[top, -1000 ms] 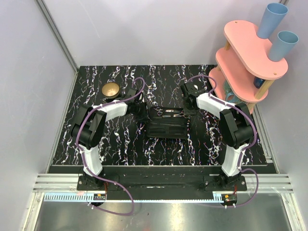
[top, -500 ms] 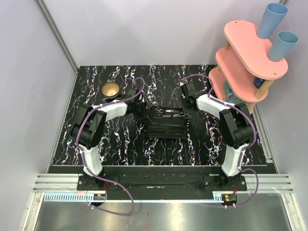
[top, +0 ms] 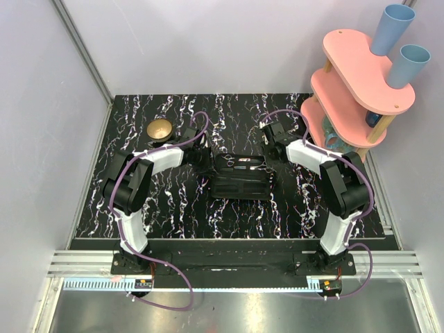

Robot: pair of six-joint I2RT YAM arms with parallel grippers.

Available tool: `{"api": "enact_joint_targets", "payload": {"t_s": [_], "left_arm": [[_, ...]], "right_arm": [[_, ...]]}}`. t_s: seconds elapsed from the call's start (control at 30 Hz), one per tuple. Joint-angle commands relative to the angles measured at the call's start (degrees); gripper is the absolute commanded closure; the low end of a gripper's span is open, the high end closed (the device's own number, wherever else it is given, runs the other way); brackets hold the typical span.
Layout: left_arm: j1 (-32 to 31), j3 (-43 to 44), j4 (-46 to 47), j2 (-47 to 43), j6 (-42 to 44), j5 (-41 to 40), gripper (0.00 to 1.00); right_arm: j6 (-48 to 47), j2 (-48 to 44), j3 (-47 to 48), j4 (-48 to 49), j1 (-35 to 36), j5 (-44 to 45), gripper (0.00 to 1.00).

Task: Sort the hair-cutting tools
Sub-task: Place the scissors in the hairdressing tool bag.

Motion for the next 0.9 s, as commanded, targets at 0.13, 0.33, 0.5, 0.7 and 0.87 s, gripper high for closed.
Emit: {"api": "enact_joint_targets", "payload": {"t_s": [0.13,0.33,0.5,0.7,0.87], "left_arm": [[0.3,0.2,-1.4,1.1,0.5,0.5,0.60],[0.3,0.3,-1.3,1.2,0.4,0.6,0.60],[0.3,0.5,-1.3,1.3,0.5,0.7,0.60],[0.2,0.5,-1.4,1.3,0.6,0.8,0.60],[0.3,0.5,-1.4,1.4,0.5,0.7,0.60]], "right_arm": [[-0.6,-7.4,-3.8,3.2,-0.1,-0.2,0.59],[-2.3,-8.5,-4.4,3.9,-0.1,-3.4,0.62],[-6.1,-6.1,-3.5,1.9,-0.1,-8.1,0.64],[-8.2,-3.4,-2.4,1.0,-0.1,-6.8,0.67],[-9.9,-2.2,-1.2,0.9,-0.1,-5.3,0.69]]}}
